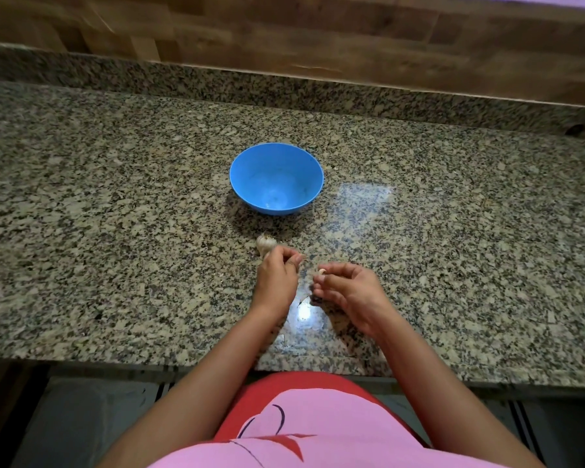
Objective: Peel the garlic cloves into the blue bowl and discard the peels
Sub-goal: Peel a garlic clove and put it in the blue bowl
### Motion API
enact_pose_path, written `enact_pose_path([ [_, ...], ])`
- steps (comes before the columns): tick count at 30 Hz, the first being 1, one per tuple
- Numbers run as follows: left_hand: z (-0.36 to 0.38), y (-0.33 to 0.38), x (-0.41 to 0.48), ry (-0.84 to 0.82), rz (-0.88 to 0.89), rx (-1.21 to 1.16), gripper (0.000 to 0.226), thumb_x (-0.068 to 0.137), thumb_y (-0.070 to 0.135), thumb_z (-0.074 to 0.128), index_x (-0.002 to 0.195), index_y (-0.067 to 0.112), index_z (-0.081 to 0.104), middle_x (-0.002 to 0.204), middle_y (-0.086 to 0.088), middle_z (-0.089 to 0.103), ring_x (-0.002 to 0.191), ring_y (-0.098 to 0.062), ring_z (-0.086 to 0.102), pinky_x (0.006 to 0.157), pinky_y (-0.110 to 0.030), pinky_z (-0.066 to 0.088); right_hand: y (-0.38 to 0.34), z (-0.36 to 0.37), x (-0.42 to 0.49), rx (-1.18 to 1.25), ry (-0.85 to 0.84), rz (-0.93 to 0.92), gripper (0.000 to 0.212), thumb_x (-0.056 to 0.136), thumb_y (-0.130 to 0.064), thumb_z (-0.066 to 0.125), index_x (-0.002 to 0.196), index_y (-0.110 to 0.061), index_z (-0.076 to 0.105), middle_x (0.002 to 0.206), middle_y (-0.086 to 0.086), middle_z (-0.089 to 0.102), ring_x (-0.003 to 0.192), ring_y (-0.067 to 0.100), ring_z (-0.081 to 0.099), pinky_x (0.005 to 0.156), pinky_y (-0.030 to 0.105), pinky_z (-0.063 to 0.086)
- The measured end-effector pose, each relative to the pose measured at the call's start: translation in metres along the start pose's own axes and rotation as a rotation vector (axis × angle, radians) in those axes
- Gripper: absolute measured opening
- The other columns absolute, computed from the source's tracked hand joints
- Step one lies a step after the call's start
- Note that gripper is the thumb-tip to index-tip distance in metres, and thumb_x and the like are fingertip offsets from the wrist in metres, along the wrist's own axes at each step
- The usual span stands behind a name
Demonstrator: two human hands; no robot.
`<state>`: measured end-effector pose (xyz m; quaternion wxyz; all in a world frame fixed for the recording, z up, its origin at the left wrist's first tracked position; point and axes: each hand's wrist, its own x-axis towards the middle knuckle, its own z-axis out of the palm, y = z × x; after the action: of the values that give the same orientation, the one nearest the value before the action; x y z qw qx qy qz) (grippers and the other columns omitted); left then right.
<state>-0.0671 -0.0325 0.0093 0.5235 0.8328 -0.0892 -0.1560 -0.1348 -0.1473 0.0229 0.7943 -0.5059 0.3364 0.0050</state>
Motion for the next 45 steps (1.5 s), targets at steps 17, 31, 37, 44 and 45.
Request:
enact_pose_path([
  [17,-0.006,0.005,-0.01,-0.123,0.117,-0.011,0.014,0.086,0.021,0.067,0.096,0.014,0.072,0.082,0.006,0.069,0.075,-0.002,0.064,0.065,-0.009,0.05,-0.005,0.002,-0.01,-0.908,0.185,-0.531,0.012,0.085,-0.01,0.066,0.096,-0.01,0.071,0.088,-0.001,0.064,0.08,0.009,0.063,0.071,0.016,0.053],
  [31,-0.006,0.009,-0.016,-0.082,0.134,0.102,0.004,0.085,0.018,0.065,0.085,0.014,0.065,0.074,0.007,0.062,0.064,-0.002,0.056,0.053,-0.004,0.042,0.004,0.0,-0.007,-0.265,0.019,-0.176,0.017,0.087,0.001,0.059,0.091,-0.012,0.07,0.09,0.009,0.07,0.074,0.014,0.063,0.067,0.024,0.054],
  [37,-0.007,0.002,-0.015,-0.097,0.189,0.313,0.008,0.086,0.016,0.061,0.088,0.009,0.065,0.084,0.001,0.062,0.074,-0.01,0.055,0.059,-0.01,0.038,-0.006,-0.008,-0.004,0.081,0.068,-0.109,0.013,0.082,0.003,0.063,0.095,0.003,0.061,0.081,0.009,0.062,0.065,0.016,0.063,0.064,0.023,0.057],
  [44,-0.009,0.002,-0.013,-0.095,0.262,0.41,0.015,0.09,0.022,0.059,0.097,0.012,0.067,0.099,-0.001,0.062,0.093,-0.014,0.054,0.081,-0.024,0.045,-0.004,-0.01,-0.005,0.119,-0.098,-0.028,0.015,0.085,0.009,0.054,0.094,0.004,0.065,0.081,0.013,0.069,0.067,0.017,0.067,0.066,0.022,0.058],
  [45,-0.01,0.003,-0.013,-0.088,0.255,0.391,0.012,0.088,0.023,0.062,0.09,0.013,0.067,0.095,0.0,0.061,0.088,-0.013,0.054,0.077,-0.024,0.046,-0.003,-0.009,-0.005,0.151,-0.11,-0.013,0.016,0.085,0.01,0.053,0.094,0.005,0.065,0.078,0.013,0.069,0.067,0.017,0.068,0.066,0.021,0.058],
])
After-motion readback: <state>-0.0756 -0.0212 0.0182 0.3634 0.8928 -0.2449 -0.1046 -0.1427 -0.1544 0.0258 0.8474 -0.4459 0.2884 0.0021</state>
